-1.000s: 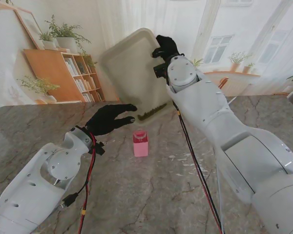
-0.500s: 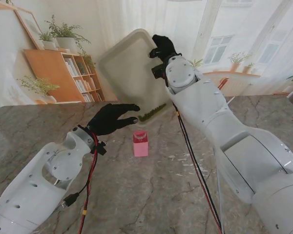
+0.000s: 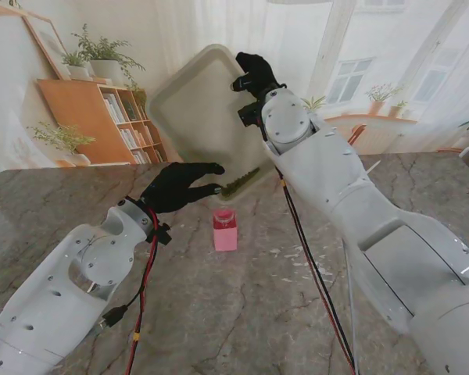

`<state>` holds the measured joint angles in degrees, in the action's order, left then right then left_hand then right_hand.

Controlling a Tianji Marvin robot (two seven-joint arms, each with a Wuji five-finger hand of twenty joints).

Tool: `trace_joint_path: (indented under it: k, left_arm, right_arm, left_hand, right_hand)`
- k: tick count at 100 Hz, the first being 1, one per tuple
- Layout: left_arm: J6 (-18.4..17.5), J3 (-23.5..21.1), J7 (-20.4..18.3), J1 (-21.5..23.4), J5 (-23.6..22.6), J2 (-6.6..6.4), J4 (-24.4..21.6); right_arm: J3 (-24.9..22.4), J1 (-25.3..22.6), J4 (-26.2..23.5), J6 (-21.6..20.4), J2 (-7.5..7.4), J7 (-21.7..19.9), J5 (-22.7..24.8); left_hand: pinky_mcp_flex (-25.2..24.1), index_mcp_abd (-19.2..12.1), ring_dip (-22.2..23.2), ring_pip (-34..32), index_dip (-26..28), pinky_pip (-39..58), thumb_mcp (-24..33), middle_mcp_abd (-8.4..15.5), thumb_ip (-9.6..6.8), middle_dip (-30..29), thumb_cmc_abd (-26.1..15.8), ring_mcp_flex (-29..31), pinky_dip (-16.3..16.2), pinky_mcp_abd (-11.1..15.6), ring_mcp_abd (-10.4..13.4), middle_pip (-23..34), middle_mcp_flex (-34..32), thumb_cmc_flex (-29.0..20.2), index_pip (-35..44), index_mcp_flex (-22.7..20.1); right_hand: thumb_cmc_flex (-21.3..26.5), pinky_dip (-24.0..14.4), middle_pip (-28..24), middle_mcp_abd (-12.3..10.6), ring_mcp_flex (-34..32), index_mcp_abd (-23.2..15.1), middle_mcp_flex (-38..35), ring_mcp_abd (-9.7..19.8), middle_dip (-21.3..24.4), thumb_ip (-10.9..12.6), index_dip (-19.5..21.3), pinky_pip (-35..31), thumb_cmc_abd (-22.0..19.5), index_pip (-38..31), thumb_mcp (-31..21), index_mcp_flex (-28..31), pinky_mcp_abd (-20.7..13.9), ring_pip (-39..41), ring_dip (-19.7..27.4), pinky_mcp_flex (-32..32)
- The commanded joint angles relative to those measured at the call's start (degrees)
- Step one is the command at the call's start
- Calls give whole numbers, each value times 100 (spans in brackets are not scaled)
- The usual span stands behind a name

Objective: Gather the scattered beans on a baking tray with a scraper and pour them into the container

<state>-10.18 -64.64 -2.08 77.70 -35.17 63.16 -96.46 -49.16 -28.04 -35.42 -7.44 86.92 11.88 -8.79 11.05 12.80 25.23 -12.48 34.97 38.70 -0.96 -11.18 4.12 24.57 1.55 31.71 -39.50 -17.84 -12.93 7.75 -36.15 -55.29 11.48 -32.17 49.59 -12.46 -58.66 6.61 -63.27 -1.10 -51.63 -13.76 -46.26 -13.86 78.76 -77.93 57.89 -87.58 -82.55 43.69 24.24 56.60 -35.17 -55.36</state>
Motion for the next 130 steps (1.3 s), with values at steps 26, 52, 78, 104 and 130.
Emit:
trace_joint_path:
  k: [26, 52, 78, 104, 130]
  left_arm:
    - [78, 33, 59, 22, 62, 28, 4]
    - [135, 15, 62, 69, 94, 32, -18]
    - [170, -25, 116, 142, 68, 38, -53]
    - [216, -84, 135, 242, 47, 36, -113]
    - [244, -127, 185, 328, 32, 42, -152]
  right_arm:
    - [86, -62, -297, 11, -87, -89, 55]
    - [125, -132, -371, -31, -131, -115, 123]
    - [153, -224, -493, -23, -103, 87, 119]
    - [232, -248, -537, -24, -112, 152, 253]
    - [283, -272, -624, 46, -108, 266, 337]
  left_hand:
    - [-68, -112, -56, 71, -48, -140, -134, 28, -165, -31, -212, -98, 45, -144, -32, -33, 15, -92, -6, -53]
    - [-66, -127, -53, 68, -47, -141, -133, 35, -165, -31, -214, -95, 37, -135, -26, -35, 20, -91, -4, -53]
    - [-67, -106, -49, 63, -46, -140, -132, 28, -165, -31, -212, -91, 30, -139, -39, -33, 17, -94, -1, -58]
    - [-72, -117, -45, 59, -47, -143, -136, 30, -165, -33, -217, -89, 26, -157, -42, -37, 24, -86, -3, -55]
    - [-72, -122, -41, 55, -46, -144, -137, 27, -165, -33, -215, -81, 23, -148, -47, -36, 21, -83, -2, -59]
  right_hand:
    - [748, -990, -830, -1259, -426, -267, -525, 953, -485, 431, 87, -1754, -467, -180, -740, 191, -1858, 1151, -507, -825]
    - [746, -998, -830, -1259, -429, -267, -525, 958, -485, 437, 88, -1754, -470, -180, -740, 190, -1871, 1147, -509, -825]
    - [751, -994, -830, -1259, -432, -255, -525, 962, -485, 438, 89, -1756, -466, -180, -740, 188, -1882, 1142, -505, -827]
    - [755, -991, -830, -1259, -440, -242, -525, 957, -485, 448, 89, -1774, -464, -180, -740, 183, -1882, 1153, -499, -832]
    - [757, -979, -829, -1247, -449, -230, -523, 960, -489, 455, 89, -1796, -457, -181, -740, 183, -1895, 1171, -494, -835]
